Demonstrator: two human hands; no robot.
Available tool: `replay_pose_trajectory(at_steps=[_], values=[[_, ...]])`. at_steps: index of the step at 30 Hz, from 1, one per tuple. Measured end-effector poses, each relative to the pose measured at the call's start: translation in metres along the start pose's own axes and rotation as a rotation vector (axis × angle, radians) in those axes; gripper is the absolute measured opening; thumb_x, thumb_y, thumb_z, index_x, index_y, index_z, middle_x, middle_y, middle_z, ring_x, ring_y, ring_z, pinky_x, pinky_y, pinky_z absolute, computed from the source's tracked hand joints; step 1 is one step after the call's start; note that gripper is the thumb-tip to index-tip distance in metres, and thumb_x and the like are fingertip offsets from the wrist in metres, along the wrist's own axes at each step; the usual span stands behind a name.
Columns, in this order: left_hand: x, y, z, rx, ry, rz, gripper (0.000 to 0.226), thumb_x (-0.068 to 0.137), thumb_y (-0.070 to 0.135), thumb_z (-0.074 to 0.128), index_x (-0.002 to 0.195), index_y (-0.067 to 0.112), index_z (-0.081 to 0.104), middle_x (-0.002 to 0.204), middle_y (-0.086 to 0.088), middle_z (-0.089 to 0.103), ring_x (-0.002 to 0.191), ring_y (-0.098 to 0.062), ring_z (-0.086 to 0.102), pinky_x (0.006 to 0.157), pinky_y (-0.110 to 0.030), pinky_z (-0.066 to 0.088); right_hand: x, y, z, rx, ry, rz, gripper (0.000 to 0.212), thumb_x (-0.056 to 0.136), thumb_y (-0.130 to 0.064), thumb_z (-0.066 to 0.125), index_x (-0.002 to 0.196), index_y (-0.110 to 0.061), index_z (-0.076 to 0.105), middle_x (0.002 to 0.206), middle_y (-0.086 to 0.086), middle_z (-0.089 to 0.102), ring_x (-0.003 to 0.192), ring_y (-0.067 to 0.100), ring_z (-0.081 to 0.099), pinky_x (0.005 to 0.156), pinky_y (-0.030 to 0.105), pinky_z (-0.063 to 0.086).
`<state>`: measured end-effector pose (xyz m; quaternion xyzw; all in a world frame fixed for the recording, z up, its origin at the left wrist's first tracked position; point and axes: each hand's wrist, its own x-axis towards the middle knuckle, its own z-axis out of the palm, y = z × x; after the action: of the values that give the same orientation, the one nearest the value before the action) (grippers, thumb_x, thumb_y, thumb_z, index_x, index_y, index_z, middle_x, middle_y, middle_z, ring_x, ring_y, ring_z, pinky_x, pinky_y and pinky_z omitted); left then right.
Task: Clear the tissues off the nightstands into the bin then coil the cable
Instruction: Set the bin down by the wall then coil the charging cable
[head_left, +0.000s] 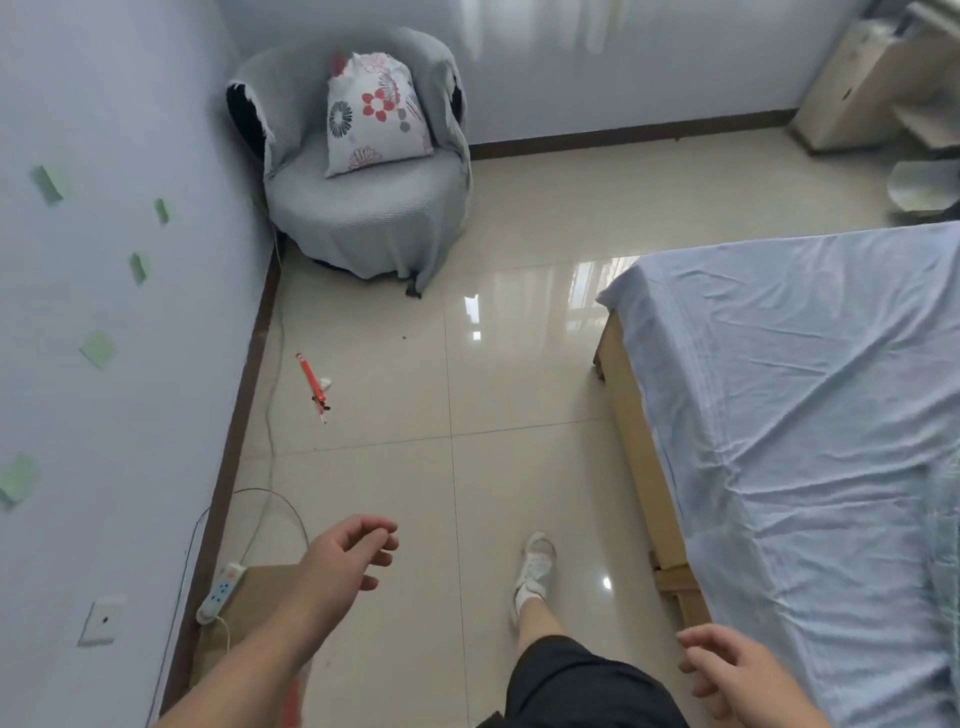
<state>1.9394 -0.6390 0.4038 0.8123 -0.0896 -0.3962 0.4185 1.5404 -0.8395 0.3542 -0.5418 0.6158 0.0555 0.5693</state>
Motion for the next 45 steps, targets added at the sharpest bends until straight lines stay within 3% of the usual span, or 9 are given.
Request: replay_pose_trajectory(at_steps=[5,13,18,27,37,42,45], values=[[0.089,0.060,0.007,0.047,0.011,-0.045,0.020,0.106,0.010,0.062,0.101,0.016,0.081,0.091,-0.004,0.082,0.091,-0.027,0.074,0.072,-0.040,0.056,0.098,-0.112,-0.021,0.026,-0.017,-0.046,0.012,0.095,-0.001,0.068,0.100,-0.008,0.076,0.078,0.010,0.080,0.066,0.027,0.070,0.055,0.036,0.052],[0.215,0.129,0.003,0.013,0.047,-0.166,0.018,0.104,0.008,0.066,0.096,0.013,0.082,0.086,-0.006,0.082,0.084,-0.029,0.072,0.068,-0.036,0.053,0.219,-0.374,-0.064,0.159,-0.061,-0.264,0.016,0.101,-0.010,0.062,0.107,-0.015,0.075,0.090,0.007,0.081,0.074,0.022,0.074,0.059,0.032,0.058],[0.334,0.187,0.006,0.014,0.035,-0.177,0.017,0.104,0.010,0.067,0.097,0.014,0.082,0.085,-0.006,0.082,0.081,-0.028,0.072,0.066,-0.035,0.052,0.296,-0.479,-0.074,0.202,-0.016,-0.284,0.017,0.102,-0.011,0.061,0.108,-0.015,0.076,0.091,0.009,0.080,0.073,0.021,0.073,0.060,0.031,0.058],[0.549,0.402,0.023,0.106,-0.128,-0.033,0.018,0.107,0.014,0.062,0.100,0.016,0.079,0.091,-0.008,0.080,0.081,-0.023,0.070,0.067,-0.035,0.051,0.402,-0.559,-0.105,0.258,0.134,-0.082,0.015,0.101,-0.007,0.063,0.105,-0.012,0.077,0.085,0.011,0.079,0.069,0.026,0.068,0.059,0.037,0.052],[0.728,0.630,0.156,0.275,-0.305,0.168,0.019,0.108,0.019,0.061,0.104,0.016,0.079,0.091,-0.005,0.079,0.083,-0.021,0.070,0.069,-0.035,0.052,0.529,-0.590,-0.178,0.407,0.267,0.142,0.011,0.099,0.001,0.063,0.098,-0.002,0.074,0.078,0.018,0.075,0.057,0.025,0.060,0.045,0.029,0.042],[0.781,0.715,0.222,0.380,-0.377,0.211,0.019,0.107,0.021,0.063,0.100,0.018,0.080,0.090,-0.002,0.081,0.078,-0.012,0.072,0.064,-0.026,0.054,0.609,-0.654,-0.241,0.433,0.257,0.118,0.013,0.097,-0.002,0.063,0.100,-0.006,0.075,0.073,0.009,0.076,0.057,0.022,0.061,0.050,0.032,0.043],[0.816,0.754,0.252,0.404,-0.387,0.203,0.019,0.107,0.019,0.064,0.099,0.017,0.081,0.089,-0.004,0.082,0.080,-0.018,0.073,0.065,-0.032,0.054,0.649,-0.709,-0.296,0.402,0.276,0.050,0.015,0.098,-0.008,0.062,0.102,-0.015,0.075,0.078,0.003,0.077,0.061,0.015,0.063,0.054,0.030,0.048]])
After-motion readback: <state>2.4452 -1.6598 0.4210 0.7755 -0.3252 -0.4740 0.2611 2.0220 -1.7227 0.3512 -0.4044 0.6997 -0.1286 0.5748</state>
